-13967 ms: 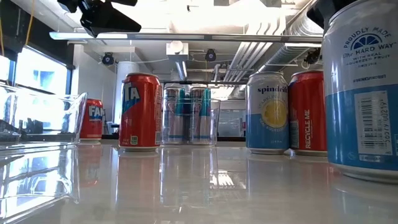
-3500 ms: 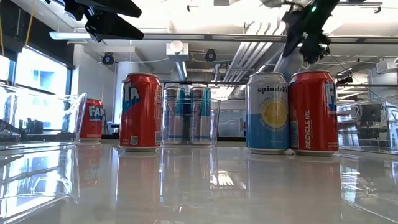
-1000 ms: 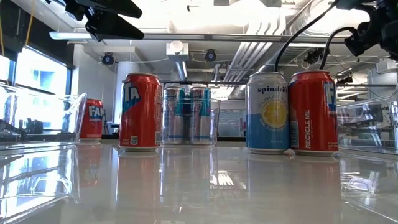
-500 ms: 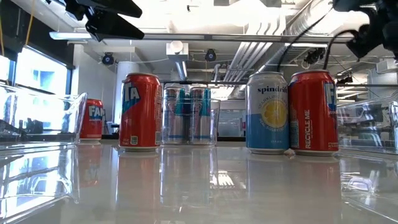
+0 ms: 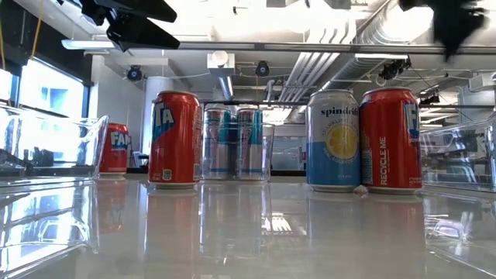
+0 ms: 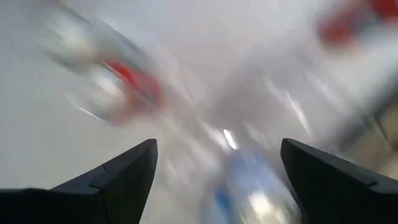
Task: Sort soda cans
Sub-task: Put the right blue-white soda can into the bottom right transparent bin
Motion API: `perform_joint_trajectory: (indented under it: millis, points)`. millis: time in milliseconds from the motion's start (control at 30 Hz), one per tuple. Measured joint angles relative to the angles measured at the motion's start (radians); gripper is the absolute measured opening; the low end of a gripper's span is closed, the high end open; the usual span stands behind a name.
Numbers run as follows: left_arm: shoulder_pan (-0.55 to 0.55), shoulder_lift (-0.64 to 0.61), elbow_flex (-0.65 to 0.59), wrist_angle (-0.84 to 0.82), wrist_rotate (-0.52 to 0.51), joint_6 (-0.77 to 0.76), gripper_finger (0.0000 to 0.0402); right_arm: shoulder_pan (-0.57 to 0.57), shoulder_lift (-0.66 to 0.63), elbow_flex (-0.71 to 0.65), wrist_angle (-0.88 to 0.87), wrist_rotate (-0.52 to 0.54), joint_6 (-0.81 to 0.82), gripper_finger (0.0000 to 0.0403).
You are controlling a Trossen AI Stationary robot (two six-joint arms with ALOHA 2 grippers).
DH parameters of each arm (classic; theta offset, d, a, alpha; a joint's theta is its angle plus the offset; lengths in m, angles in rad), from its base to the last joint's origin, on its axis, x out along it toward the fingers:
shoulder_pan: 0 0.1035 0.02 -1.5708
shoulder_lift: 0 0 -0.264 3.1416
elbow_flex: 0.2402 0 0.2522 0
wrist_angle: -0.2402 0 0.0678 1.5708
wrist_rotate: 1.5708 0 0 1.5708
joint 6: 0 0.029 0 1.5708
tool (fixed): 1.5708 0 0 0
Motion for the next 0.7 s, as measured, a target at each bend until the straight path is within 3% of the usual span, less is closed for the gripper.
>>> perform_joint_trajectory:
  millis: [133, 333, 467, 700]
  points:
    - [0.000, 0.000, 0.000, 0.000, 0.000, 0.000, 0.0296, 0.055, 0.037, 0.018, 0.340, 0.108, -0.228, 0.0336]
    - [0.000, 0.000, 0.000, 0.000, 0.000, -0.001, 0.0296, 0.124, 0.205, 0.018, 0.723, 0.114, -0.685, 0.0336]
    - [-0.002, 0.000, 0.000, 0.000, 0.000, 0.000, 0.0296, 0.122, 0.319, 0.018, 0.742, 0.097, -0.807, 0.0336]
    - [-0.002, 0.000, 0.000, 0.000, 0.000, 0.000, 0.0296, 0.055, 0.436, 0.017, 0.715, 0.094, -0.808, 0.0336]
